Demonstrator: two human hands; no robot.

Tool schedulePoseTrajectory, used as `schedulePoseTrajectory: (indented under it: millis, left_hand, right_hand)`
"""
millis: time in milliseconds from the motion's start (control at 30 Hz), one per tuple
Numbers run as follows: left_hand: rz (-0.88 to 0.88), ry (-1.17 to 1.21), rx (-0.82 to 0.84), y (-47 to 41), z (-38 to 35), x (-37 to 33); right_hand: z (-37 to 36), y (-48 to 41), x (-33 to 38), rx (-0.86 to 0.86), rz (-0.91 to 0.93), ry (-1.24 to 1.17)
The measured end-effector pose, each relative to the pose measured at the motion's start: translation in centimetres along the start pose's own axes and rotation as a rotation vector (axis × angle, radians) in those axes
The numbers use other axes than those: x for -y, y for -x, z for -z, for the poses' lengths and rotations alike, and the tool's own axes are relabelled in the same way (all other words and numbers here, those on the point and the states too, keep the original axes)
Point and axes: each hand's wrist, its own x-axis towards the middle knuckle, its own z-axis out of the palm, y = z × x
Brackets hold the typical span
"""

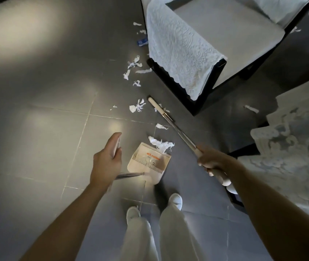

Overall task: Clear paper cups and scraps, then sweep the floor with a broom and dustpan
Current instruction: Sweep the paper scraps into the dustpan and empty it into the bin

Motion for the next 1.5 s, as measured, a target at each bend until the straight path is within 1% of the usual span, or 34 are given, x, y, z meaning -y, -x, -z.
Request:
schedulePoseTrajectory:
  millis: [200,333,467,600,667,733,867,1000,1067,1167,1233,1267,1333,1400,1500]
  left_hand:
    - [-0.056,-0.057,-0.020,-3.5,-1.4,-2.3]
    - [-0.038,-0.009,-0.014,-4.1,-1.3,-2.3]
    - [-0.045,-0.012,0.009,-3.3,-0.4,-1.1]
    - [-0.104,-0.019,0.049,-2.4,1.5,0.3]
    - [-0.113,-0.020,0.072,-2.2,2.6,1.1]
    - [-0.114,-0.027,0.095,-2.0,3.5,2.0]
    - [-0.123,-0.018,0.155,-0.9,4.1,4.0]
    - [-0.160,0.030,0.143,-0.4,3.6,4.6]
    - [-0.171,0.044,0.141,-0.8,3.5,4.4]
    - [-0.168,0.047,0.137,-1.6,3.8,4.6]
    - [-0.151,0.060,0.114,-2.1,4.2,5.0]
    - [-0.137,0.076,0.095,-2.3,4.4,5.1]
    - [-0.126,0.110,0.068,-2.9,4.9,5.3]
    - [-0.152,0.103,0.097,-3.9,5.3,5.1]
    - [-0.187,0.039,0.161,-6.0,6.0,4.7]
  right_hand:
    - [-3.7,5.0,-1.6,0.183,-0.128,-0.091]
    - [-3.4,9.3,-1.3,0.228,-0.121,-0.167]
    - [-2.5,12.4,-0.5,0.202,-0.089,-0.274]
    - [-3.9,14.6,0.0,0.131,-0.061,-0.332]
    - [-4.9,14.8,0.5,0.096,-0.078,-0.355]
    - [-6.1,14.4,1.3,0.042,-0.105,-0.326]
    - [-9.9,13.2,2.8,-0.025,-0.091,-0.095]
    - [-14.9,12.4,4.2,0.029,-0.164,-0.056]
    - [-16.0,12.8,4.4,0.101,-0.176,-0.130]
    - [-14.4,13.8,4.3,0.201,-0.249,-0.495]
    - [-12.8,14.2,4.6,0.230,-0.296,-0.637]
    - [-12.2,14.3,4.9,0.232,-0.308,-0.653]
    - [-11.5,14.0,5.6,0.208,-0.283,-0.589]
    - [-10.9,13.7,6.2,0.147,-0.217,-0.508]
    - [-9.4,12.8,7.3,0.024,-0.141,-0.453]
